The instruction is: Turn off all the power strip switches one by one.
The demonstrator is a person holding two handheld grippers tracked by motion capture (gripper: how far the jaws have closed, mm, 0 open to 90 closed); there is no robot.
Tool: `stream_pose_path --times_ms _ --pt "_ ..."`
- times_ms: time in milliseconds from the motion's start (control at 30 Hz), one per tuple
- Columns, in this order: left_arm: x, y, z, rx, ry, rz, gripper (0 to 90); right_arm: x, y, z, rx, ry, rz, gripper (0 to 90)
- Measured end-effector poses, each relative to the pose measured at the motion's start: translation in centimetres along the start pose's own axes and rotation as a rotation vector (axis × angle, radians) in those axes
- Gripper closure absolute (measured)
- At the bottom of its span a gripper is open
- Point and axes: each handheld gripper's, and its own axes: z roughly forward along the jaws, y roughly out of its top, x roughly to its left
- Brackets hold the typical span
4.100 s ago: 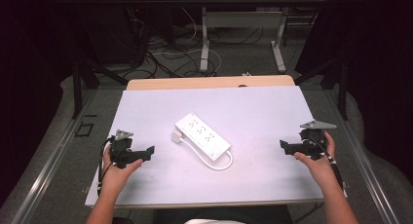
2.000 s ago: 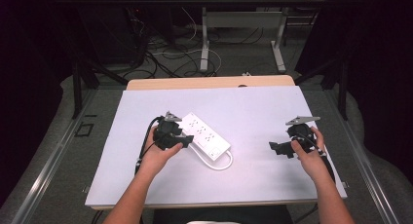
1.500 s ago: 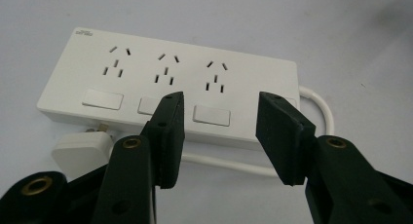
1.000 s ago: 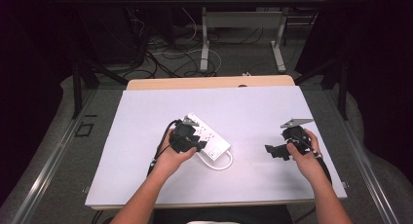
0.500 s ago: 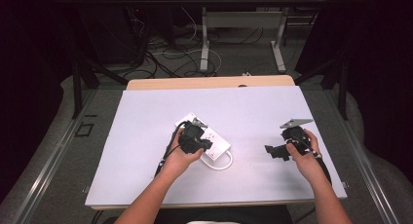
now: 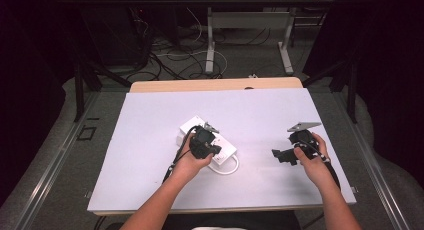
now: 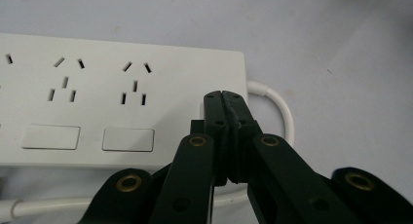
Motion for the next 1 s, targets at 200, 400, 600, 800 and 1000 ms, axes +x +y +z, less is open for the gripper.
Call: stream_pose_path --times_ms 200,400,600,800,1000 --pt "-0.2 0.1 0.8 0.028 -0.013 0.010 90.0 0.0 0.0 0.0 0.001 -0.001 -0.001 0.0" --pt "-0.3 0.1 1.3 0.041 -0.018 0.008 90.0 -0.1 0.0 0.0 0.001 0.000 -0.004 0.0" --pt "-0.4 0.2 1.9 0.057 -0.013 0.011 90.0 -0.1 -0.1 0.1 0.003 0.001 -0.005 0.0" --pt "-0.5 0.2 2.3 0.073 -0.006 0.011 90.0 -0.1 -0.1 0.1 0.003 0.000 -0.004 0.0" --pt "-0.6 0.2 2.4 0.083 -0.005 0.013 90.0 -0.1 -0.1 0.1 0.005 -0.002 -0.010 0.0"
